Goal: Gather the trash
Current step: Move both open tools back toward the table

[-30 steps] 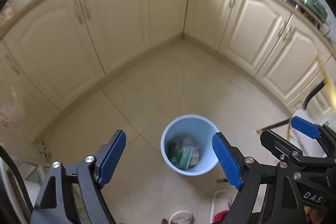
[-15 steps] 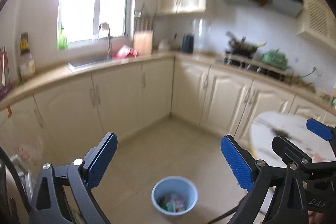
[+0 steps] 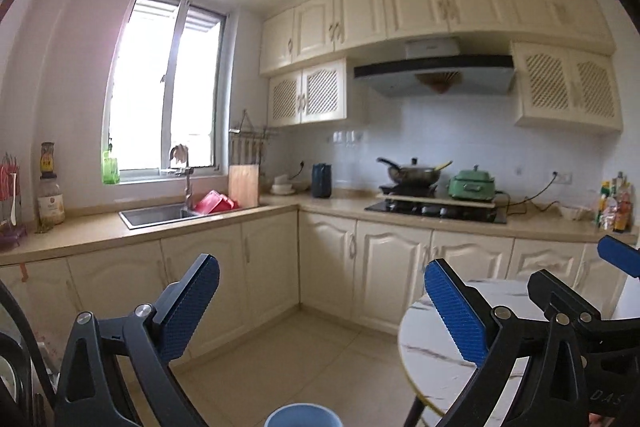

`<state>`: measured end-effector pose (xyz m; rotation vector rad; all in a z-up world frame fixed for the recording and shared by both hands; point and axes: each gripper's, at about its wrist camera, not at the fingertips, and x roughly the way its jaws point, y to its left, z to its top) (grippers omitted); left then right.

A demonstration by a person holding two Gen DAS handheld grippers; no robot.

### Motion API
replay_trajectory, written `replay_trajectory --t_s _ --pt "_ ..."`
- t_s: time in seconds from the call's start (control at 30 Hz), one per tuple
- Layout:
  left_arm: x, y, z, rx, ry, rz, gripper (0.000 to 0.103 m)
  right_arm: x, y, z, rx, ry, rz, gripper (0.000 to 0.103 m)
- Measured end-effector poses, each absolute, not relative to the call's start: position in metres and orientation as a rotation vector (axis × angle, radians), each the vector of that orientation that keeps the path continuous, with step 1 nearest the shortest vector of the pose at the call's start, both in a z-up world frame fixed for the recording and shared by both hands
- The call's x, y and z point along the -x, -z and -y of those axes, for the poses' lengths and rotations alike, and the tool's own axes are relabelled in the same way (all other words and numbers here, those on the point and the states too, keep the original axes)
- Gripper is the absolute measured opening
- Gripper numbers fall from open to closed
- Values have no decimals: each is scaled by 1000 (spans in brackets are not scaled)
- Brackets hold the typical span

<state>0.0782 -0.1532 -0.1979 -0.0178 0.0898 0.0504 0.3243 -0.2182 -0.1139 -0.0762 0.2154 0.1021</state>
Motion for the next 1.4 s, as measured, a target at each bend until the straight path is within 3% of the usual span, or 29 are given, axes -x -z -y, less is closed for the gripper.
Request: replay_trajectory --t_s 0.23,0.53,0.83,1.4 --pt "-59 236 141 -6 -7 -65 102 -300 110 248 53 -42 -191 103" --pt "-77 228 158 -27 63 -76 102 -285 116 287 35 46 -200 103" --pt "-168 213 191 -61 225 -246 102 -304 141 351 -23 155 -279 103" --pt "-364 237 208 -102 274 -656 102 -423 290 484 -189 249 -778 103"
